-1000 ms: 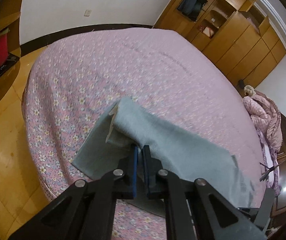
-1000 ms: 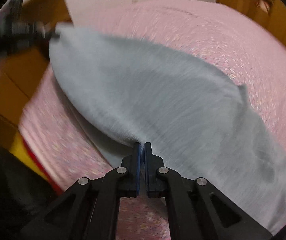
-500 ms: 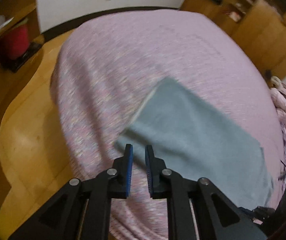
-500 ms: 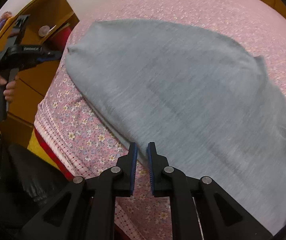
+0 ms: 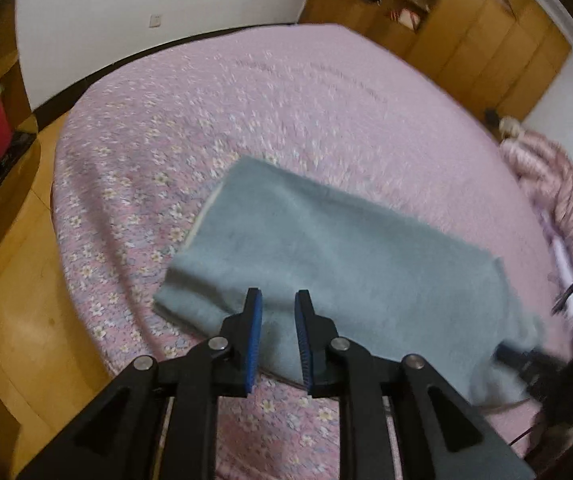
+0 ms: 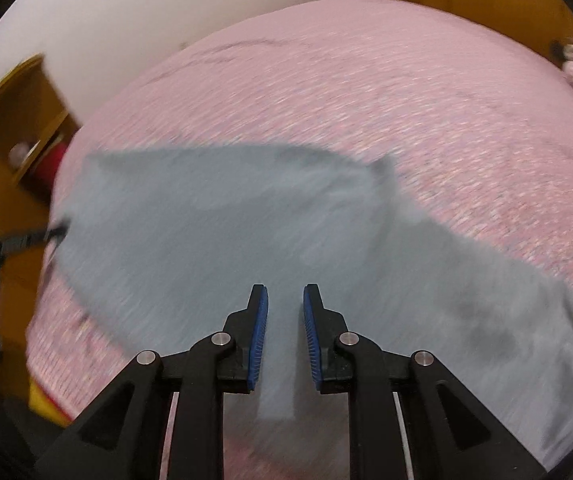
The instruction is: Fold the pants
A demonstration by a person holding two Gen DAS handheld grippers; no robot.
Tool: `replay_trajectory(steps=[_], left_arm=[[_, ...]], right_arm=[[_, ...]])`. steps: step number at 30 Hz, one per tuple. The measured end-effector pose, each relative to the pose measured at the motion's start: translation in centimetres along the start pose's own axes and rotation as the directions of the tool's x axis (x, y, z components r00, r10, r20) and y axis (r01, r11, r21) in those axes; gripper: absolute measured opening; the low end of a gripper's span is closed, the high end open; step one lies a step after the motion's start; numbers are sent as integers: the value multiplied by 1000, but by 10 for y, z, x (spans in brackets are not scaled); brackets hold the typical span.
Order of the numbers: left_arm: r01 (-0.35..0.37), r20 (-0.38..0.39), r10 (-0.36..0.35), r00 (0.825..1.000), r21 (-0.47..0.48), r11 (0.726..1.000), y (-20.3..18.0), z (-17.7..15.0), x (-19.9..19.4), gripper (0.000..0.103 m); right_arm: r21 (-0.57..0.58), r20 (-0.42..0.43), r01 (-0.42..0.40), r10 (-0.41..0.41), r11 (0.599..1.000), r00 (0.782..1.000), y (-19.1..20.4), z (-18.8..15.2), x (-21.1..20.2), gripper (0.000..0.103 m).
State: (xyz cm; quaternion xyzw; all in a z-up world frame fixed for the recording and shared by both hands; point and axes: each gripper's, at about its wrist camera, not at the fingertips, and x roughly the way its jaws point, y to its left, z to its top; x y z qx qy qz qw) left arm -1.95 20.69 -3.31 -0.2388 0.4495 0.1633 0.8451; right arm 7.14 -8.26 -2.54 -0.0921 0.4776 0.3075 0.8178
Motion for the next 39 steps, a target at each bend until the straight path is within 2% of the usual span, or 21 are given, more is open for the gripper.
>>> replay_trajectory(steps=[2, 4, 5, 8, 10, 12, 15, 19, 21, 25, 26, 29, 31, 36, 39], left_arm=[[-81, -50, 81, 995, 17, 997, -1, -6, 18, 17], [-106, -38, 106, 994, 4, 994, 7, -11, 20, 27], [-135, -41, 135, 990, 8, 991, 9, -11, 19, 35], [-221, -55, 222, 974, 23, 975, 14, -13, 18, 37], [-199, -61, 198, 978, -12, 980, 17, -12, 11, 35], [-167, -34, 167, 985, -18, 986, 15, -8, 2, 35], [-120, 35, 119, 992, 52, 991, -8, 3, -14, 36], [-60, 44, 56, 997, 99, 993, -36, 20, -6, 38], [-31, 38, 28, 999, 98, 995, -42, 26, 1, 38], [-35, 13, 34, 999, 110, 993, -51, 32, 24, 38], [-38, 2, 38, 999, 110, 993, -51, 32, 30, 39], [-56, -25, 58, 998, 94, 994, -48, 26, 44, 42], [-55, -3, 56, 998, 90, 994, -46, 25, 46, 43], [-74, 2, 74, 997, 129, 989, -57, 32, 55, 53], [-70, 6, 70, 998, 145, 987, -64, 34, 59, 62]], right_arm=[[32, 9, 9, -9, 999, 1000, -8, 8, 10, 20], [40, 22, -8, 8, 999, 1000, -10, 13, 20, 25], [43, 33, -14, 13, 999, 999, -11, 17, 22, 25], [80, 17, -21, 19, 997, 1000, -15, 21, 16, 25], [84, 41, -3, 0, 996, 999, -19, 19, 1, 25], [82, 71, 22, -27, 996, 997, -24, 15, -15, 26], [109, 88, 104, -114, 989, 990, -47, 4, -34, 33], [180, 63, 250, -265, 951, 962, -90, -13, -52, 33], [235, 40, 281, -298, 931, 954, -114, -22, -56, 33], [272, -18, 333, -342, 903, 940, -139, -36, -44, 33], [275, -25, 322, -328, 906, 944, -144, -41, -37, 34], [305, 58, 273, -304, 912, 951, -155, -52, -41, 40], [327, 79, 243, -283, 913, 956, -159, -54, -38, 42], [299, 106, 248, -290, 922, 951, -153, -57, -37, 43], [318, 105, 214, -259, 924, 960, -158, -54, -38, 44]])
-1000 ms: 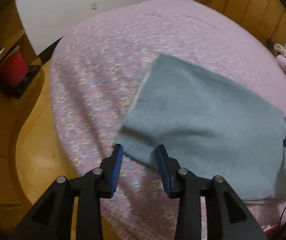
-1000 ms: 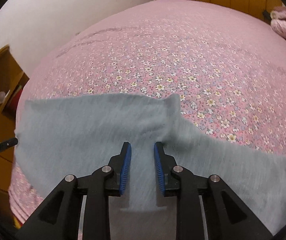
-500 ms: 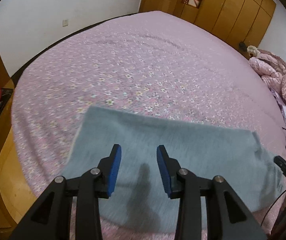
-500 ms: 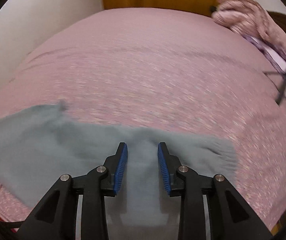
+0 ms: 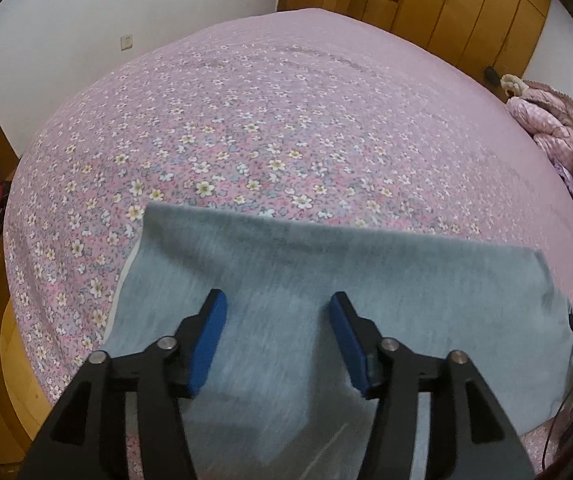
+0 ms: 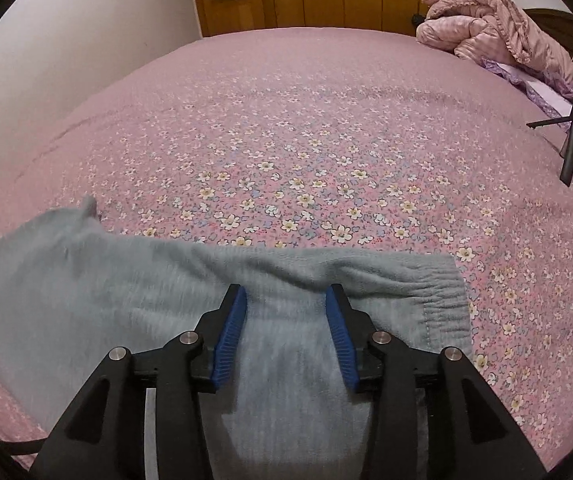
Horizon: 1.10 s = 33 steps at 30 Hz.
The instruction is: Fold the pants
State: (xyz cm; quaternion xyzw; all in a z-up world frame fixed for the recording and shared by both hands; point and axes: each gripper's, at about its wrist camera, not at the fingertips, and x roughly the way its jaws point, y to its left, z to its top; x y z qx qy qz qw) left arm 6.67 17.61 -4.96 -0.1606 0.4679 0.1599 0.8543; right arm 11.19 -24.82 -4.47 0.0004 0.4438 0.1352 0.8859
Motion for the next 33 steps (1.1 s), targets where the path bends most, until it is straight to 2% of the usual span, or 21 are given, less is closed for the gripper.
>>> replay_trajectory(steps=[3, 6, 10, 12, 18, 21, 25, 33], left_arm=[[-17, 2, 17, 1000, 13, 1000, 1, -2, 1, 63], [-24, -7, 24, 1000, 11, 1000, -3, -3, -6, 63], [15, 17, -15, 1000, -17, 1000, -2, -4, -22, 64], [12, 33, -12, 999, -11, 1000, -4, -7, -30, 68], [0, 31, 0, 1000, 5, 1000, -10, -19, -42, 69], [-1, 15, 1, 1000, 4, 1000, -14, -31, -47, 69], [-11, -17, 11, 1000, 0, 1000, -13, -35, -32, 69], [-55, -19, 56, 998, 54, 997, -21, -40, -24, 73]], right_arm=[[57, -39, -25, 27, 998, 999, -6, 5, -6, 45], [62, -24, -10, 11, 998, 1000, -5, 5, -26, 45], [52, 5, 17, -18, 999, 1000, -13, -2, -54, 56], [90, 15, 15, -17, 996, 1000, -24, -9, -68, 60], [239, -15, 32, -29, 971, 999, -68, -37, -86, 61], [318, -13, -5, 10, 948, 1000, -85, -49, -88, 61], [375, -15, -53, 63, 926, 998, -94, -58, -83, 61], [385, -23, -142, 163, 912, 986, -85, -64, -58, 61]])
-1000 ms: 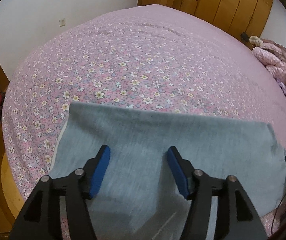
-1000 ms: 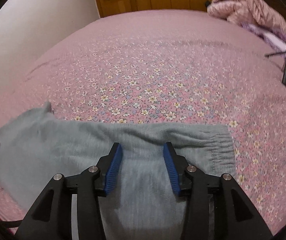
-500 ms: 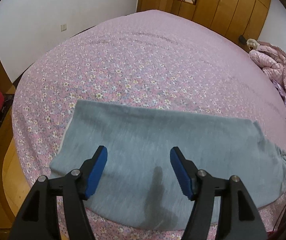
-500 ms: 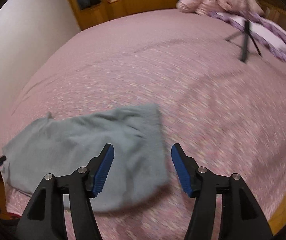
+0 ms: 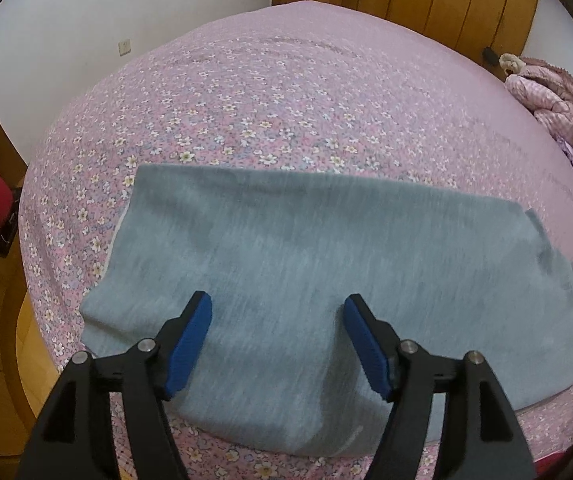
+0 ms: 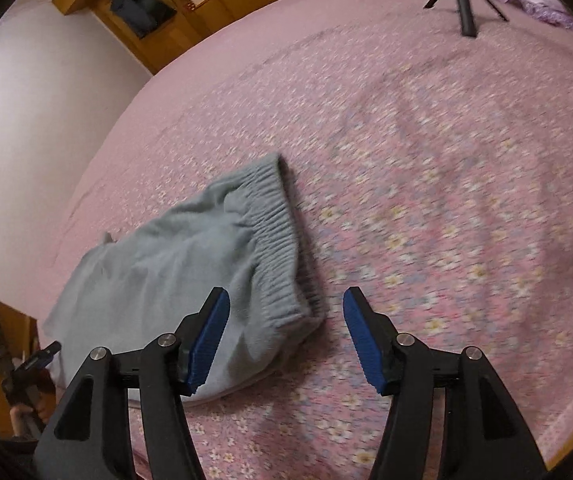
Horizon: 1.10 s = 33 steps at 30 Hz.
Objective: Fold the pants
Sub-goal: 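Lower the right tool onto the elastic waistband and close on it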
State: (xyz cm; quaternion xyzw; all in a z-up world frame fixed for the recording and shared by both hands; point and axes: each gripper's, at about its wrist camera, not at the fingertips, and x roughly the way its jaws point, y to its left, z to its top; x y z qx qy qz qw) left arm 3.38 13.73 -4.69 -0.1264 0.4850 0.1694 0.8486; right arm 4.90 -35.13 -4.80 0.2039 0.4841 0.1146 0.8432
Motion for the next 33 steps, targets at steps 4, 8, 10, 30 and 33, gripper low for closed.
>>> replay_trajectory(steps=[4, 8, 10, 30, 33], left_arm=[[-5, 0, 5, 1000, 10, 1000, 0, 0, 4, 74], [-12, -4, 12, 1000, 16, 1000, 0, 2, 6, 75], [-13, -8, 13, 1000, 17, 1000, 1, 4, 8, 75], [-5, -6, 5, 1000, 25, 1000, 0, 1, 7, 79], [-1, -7, 2, 1000, 25, 1000, 0, 2, 8, 81]], right_arm=[[-23, 7, 4, -4, 1000, 1000, 8, -4, 9, 61], [-37, 19, 6, -5, 999, 1000, 12, -5, 13, 61], [-44, 20, 9, -8, 999, 1000, 14, -7, 17, 61], [-68, 1, 35, -35, 997, 999, 30, -16, 22, 34], [-31, -5, 16, -16, 999, 1000, 26, -14, 23, 34]])
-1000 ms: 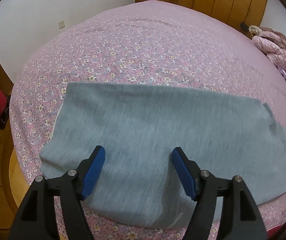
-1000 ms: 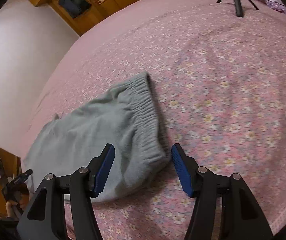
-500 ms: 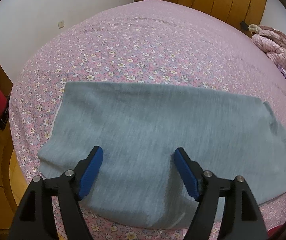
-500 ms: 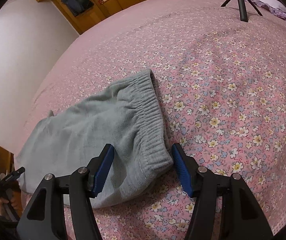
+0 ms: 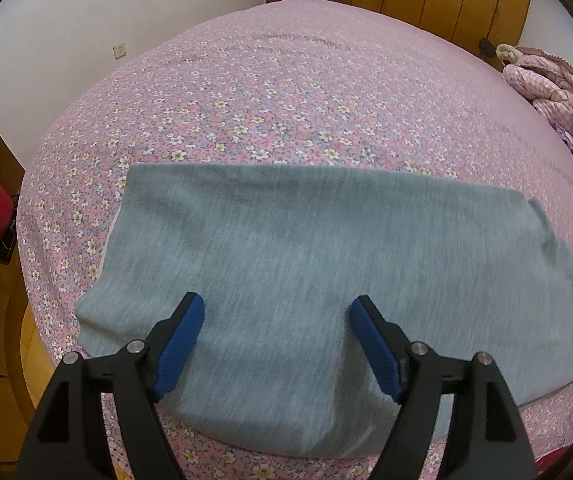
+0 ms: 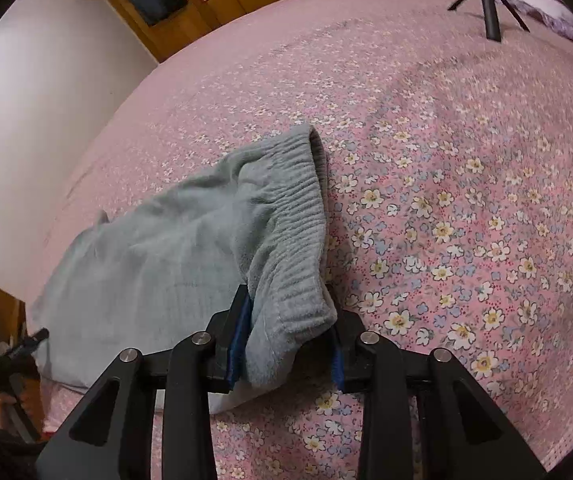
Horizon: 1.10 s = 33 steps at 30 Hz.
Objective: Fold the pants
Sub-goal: 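Lower the right tool onto the elastic waistband and close on it, then lift the waistband with the right tool toward the left tool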
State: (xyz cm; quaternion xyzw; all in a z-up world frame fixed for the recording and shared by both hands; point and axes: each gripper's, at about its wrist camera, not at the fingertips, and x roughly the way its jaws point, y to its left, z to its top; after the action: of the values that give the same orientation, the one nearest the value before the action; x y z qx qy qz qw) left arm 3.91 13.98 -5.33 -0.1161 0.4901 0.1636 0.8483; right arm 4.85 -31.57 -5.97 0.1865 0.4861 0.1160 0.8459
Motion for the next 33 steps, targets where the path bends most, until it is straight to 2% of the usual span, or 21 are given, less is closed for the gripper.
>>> replay_trajectory(steps=[9, 29, 33], left_arm=[[0, 1, 0, 1000, 13, 1000, 1, -1, 1, 81], [-12, 2, 12, 1000, 22, 1000, -3, 0, 5, 83], [-9, 1, 9, 1000, 16, 1000, -2, 0, 5, 83]], right_arm=[[42, 30, -52, 51, 998, 998, -8, 0, 1, 35], [60, 54, -63, 60, 996, 997, -12, 0, 1, 35], [51, 72, -61, 57, 997, 996, -8, -2, -3, 31]])
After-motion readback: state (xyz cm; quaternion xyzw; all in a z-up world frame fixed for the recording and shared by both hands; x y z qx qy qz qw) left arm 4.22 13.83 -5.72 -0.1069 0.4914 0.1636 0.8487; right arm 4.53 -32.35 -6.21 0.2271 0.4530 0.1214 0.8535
